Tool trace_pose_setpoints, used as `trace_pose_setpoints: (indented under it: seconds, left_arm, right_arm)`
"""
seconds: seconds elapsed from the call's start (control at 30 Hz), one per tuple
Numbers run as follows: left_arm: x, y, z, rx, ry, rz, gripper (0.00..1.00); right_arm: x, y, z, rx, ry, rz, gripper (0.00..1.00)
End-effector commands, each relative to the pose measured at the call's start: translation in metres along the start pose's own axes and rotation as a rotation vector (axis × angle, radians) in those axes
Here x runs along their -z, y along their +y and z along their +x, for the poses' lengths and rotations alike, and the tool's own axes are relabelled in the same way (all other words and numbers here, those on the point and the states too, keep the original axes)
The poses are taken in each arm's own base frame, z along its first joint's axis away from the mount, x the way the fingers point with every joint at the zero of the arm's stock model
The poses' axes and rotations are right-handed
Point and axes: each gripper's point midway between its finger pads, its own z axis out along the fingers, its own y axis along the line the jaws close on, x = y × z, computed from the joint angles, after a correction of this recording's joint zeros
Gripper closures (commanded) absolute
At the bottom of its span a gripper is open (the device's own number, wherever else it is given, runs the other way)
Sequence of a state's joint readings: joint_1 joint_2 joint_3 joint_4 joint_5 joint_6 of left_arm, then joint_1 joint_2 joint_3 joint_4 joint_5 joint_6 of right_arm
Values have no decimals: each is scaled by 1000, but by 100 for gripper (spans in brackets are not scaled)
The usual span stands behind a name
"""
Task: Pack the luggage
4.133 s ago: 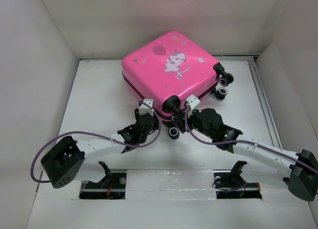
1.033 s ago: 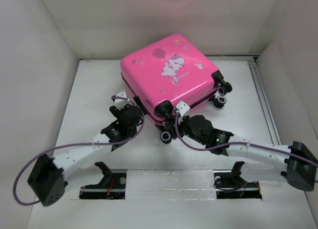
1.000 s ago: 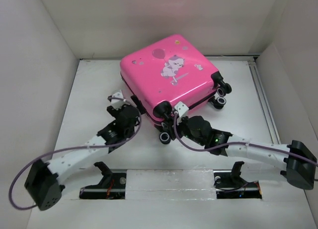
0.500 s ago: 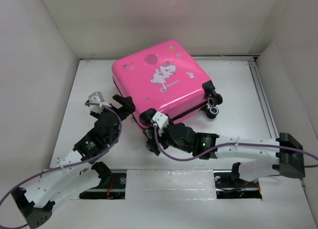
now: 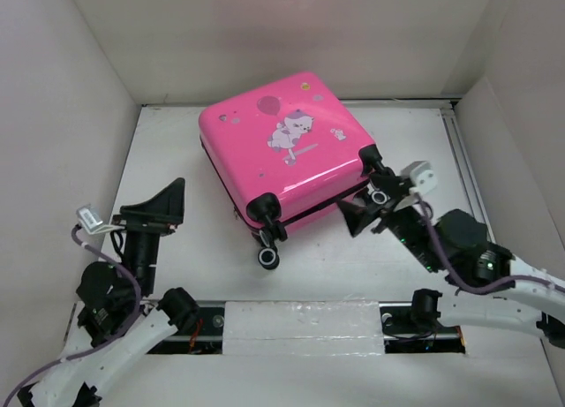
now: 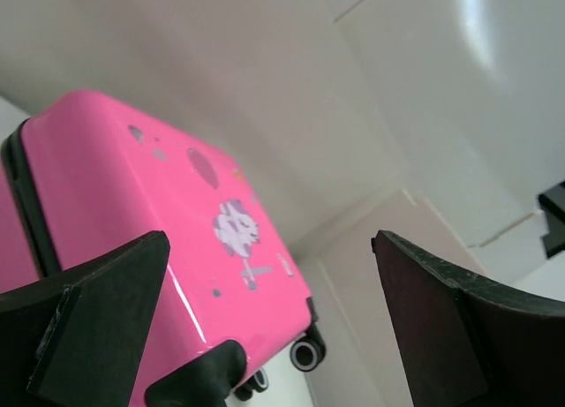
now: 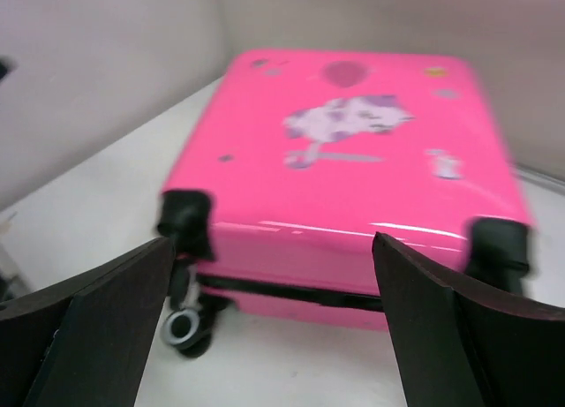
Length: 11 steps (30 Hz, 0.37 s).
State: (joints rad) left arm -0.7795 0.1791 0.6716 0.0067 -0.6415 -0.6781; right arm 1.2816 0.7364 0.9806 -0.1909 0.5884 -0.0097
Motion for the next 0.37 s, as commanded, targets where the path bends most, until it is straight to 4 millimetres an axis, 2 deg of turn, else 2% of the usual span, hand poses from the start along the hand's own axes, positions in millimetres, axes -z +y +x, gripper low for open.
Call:
trace_pose_setpoints:
  seconds: [0.0,0.03,0.1,0.17,0.23,0.27,0.33]
  left_arm:
    - [12,-15,-12,22,-7,102,0]
    - [19,-19,-24,39,-33,124,0]
    - [25,-26,-31,43,-35,165,0]
    - [33,-38,-47,48,-47,208,0]
    - [40,-47,-55,24,-48,251,0]
    - [46,-54,-66,24,-68,282,0]
    - [48,-57,-72,-9,-83,299,0]
  right_arm:
    - [30,-69,-19,14,-46,261,0]
    - [33,-76,-22,9,-64,284,0]
    - [40,-93,-27,-2,-93,352,0]
    - [44,-103,-31,-1,-105,397,0]
    - [47,-111,-26,9,-102,439,0]
    - [49,-117,-26,17,-98,471,0]
    - [50,-125,-21,21,-88,529,0]
